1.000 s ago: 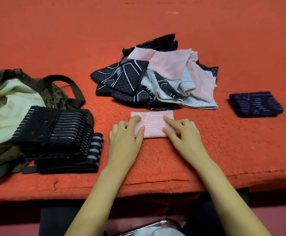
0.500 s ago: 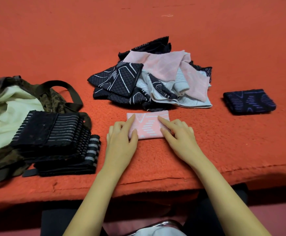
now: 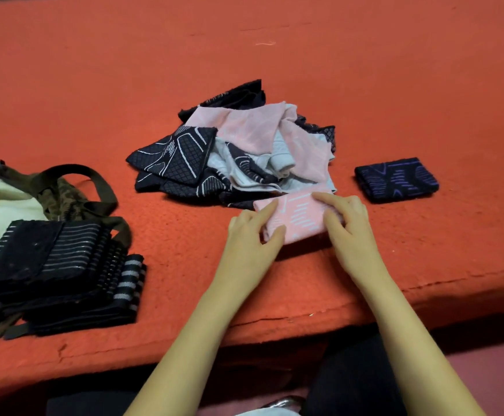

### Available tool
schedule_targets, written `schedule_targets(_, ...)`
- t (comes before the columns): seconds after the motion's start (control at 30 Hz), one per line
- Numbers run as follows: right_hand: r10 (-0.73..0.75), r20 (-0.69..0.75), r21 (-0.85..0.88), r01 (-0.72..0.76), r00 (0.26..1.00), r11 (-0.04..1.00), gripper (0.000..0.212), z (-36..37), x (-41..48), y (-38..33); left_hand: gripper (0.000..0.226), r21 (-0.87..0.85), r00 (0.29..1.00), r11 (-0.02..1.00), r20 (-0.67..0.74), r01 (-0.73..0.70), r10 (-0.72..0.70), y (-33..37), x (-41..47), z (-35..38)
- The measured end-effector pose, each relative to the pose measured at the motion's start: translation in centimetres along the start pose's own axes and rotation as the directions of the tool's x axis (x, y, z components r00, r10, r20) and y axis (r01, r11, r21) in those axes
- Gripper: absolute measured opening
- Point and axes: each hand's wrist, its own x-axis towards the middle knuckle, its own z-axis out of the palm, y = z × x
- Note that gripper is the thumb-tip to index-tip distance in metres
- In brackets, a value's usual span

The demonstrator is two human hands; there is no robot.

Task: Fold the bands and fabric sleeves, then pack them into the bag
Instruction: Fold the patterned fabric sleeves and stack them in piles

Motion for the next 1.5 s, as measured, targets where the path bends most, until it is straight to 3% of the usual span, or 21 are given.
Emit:
schedule_targets(0.27,0.105,-0.107,-0.253,-0.130,0.989,0.959,0.039,-10.1,0.7,7.1,0.052,-0.025,0.977,0.998,0.207,-0.053,0.057,6.7,3.8,10.3)
schedule_targets(0.5,0.144,-0.213,-0.418,-0.223,0.966,0.881,0.047,-13.4,0.9,10.7,0.055,0.114,0.951,0.986,0.300,-0.118,0.079,10.0,4.7,15.5)
schedule_targets(0.73,0.174,-0.310,-0.411,-0.297,0.935,0.862,0.032,-12.6,1.4,11.2,0.055,0.182,0.956,0.956,0.227,-0.229,0.185,9.0,4.9,17.3)
schedule_targets(0.9,0.130,-0.399,-0.515,-0.339,0.908,0.787,0.027,-12.3,1.2,10.6,0.056,0.326,0.967,0.915,-0.012,-0.238,0.256,8.8,4.3,18.1)
schedule_targets(0.97,0.113,-0.431,-0.569,-0.367,0.895,0.736,0.026,-12.1,1.3,10.5,0.051,0.366,0.970,0.907,-0.040,-0.209,0.240,8.9,4.3,18.0)
schedule_targets(1.13,0.128,-0.368,-0.616,-0.345,0.921,0.708,0.028,-12.2,1.4,10.8,0.053,0.336,0.985,0.929,-0.018,-0.155,0.171,9.0,4.5,17.7)
schedule_targets(1.23,0.133,-0.360,-0.626,-0.345,0.923,0.699,0.029,-12.4,1.2,10.6,0.060,0.304,0.985,0.939,0.117,-0.160,0.130,9.6,4.3,16.9)
schedule_targets(1.3,0.123,-0.363,-0.640,-0.343,0.923,0.687,0.028,-12.4,1.4,9.9,0.050,0.287,0.970,0.944,0.223,-0.163,0.100,9.7,4.8,15.9)
schedule_targets(1.37,0.103,-0.346,-0.634,-0.313,0.933,0.707,0.028,-11.7,2.3,8.6,0.040,0.240,0.968,0.954,0.214,-0.181,0.130,9.6,5.6,14.0)
schedule_targets(1.5,-0.013,-0.186,-0.503,-0.084,0.982,0.860,0.029,-7.5,5.4,5.0,0.034,0.247,0.983,0.954,-0.020,-0.171,0.181,8.3,8.9,8.1)
